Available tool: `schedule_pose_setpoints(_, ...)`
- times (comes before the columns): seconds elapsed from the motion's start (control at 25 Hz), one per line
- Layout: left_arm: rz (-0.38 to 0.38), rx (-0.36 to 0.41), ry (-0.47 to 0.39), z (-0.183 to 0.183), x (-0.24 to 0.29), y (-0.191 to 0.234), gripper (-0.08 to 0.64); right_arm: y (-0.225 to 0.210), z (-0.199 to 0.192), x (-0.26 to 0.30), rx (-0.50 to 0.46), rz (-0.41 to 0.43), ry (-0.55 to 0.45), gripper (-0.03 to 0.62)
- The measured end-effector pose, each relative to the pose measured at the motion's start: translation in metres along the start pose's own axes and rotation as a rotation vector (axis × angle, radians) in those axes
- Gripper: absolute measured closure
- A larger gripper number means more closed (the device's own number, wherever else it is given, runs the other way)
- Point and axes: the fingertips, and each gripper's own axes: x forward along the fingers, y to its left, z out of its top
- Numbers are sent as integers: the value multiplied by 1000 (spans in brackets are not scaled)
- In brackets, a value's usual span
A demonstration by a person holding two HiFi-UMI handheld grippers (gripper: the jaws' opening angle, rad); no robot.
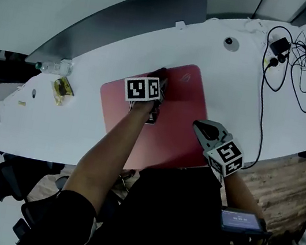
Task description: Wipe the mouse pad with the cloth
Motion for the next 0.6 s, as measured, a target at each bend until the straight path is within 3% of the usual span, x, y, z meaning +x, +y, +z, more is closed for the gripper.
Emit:
schedule_pose_setpoints(0.36, -70, 62, 20, 10, 26, -54, 416, -11, -9, -16, 26, -30, 5, 566)
schedule_pose_setpoints(0.6, -125, 56, 37, 14, 40, -82, 414, -16, -10, -23, 40, -47, -15, 566)
